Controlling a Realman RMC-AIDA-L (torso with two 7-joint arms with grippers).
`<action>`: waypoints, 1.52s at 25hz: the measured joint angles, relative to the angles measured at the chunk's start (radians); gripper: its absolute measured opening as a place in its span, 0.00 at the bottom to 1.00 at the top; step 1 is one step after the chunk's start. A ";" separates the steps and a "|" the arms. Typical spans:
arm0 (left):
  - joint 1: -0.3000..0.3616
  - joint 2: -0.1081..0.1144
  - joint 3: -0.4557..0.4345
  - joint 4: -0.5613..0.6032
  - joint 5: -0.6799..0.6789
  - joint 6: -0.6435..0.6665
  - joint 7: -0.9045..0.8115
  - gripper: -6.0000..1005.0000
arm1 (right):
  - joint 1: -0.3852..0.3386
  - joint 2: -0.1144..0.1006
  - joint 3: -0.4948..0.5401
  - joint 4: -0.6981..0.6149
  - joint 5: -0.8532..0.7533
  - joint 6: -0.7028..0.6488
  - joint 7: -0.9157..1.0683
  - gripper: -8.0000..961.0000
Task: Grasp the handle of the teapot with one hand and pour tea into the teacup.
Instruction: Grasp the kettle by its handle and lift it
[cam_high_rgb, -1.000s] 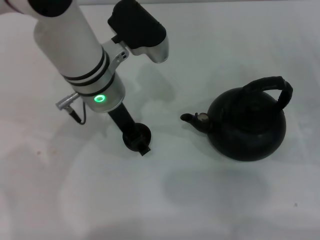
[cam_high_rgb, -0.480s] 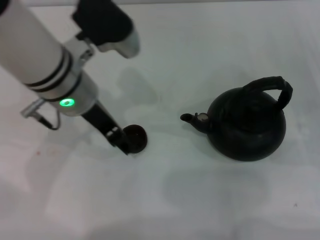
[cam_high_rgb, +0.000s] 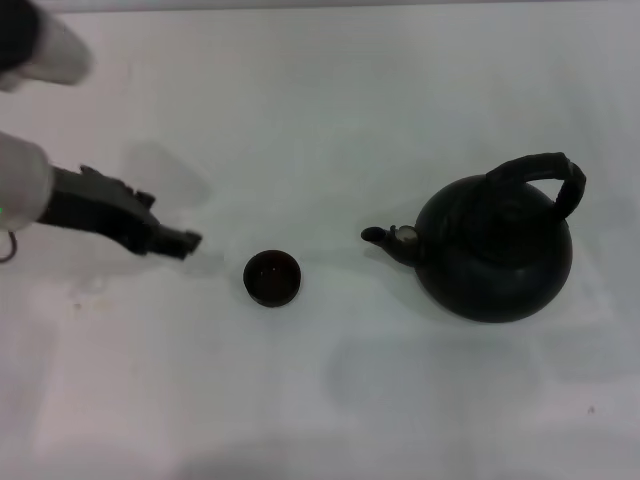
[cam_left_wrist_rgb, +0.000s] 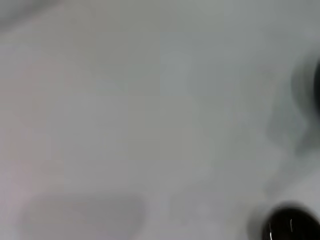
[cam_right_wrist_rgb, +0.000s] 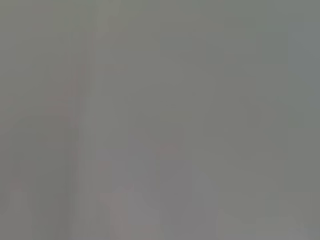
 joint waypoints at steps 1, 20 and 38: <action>0.016 0.000 -0.036 0.002 -0.037 0.011 0.028 0.78 | -0.009 -0.006 -0.035 -0.010 0.000 0.011 0.049 0.88; 0.272 0.001 -0.406 -0.585 -1.131 0.120 1.212 0.78 | -0.483 0.021 -0.447 -1.143 -0.545 0.370 0.935 0.87; 0.279 0.002 -0.486 -0.836 -1.246 0.008 1.398 0.78 | -0.278 0.017 -0.535 -1.004 -0.509 0.436 0.974 0.87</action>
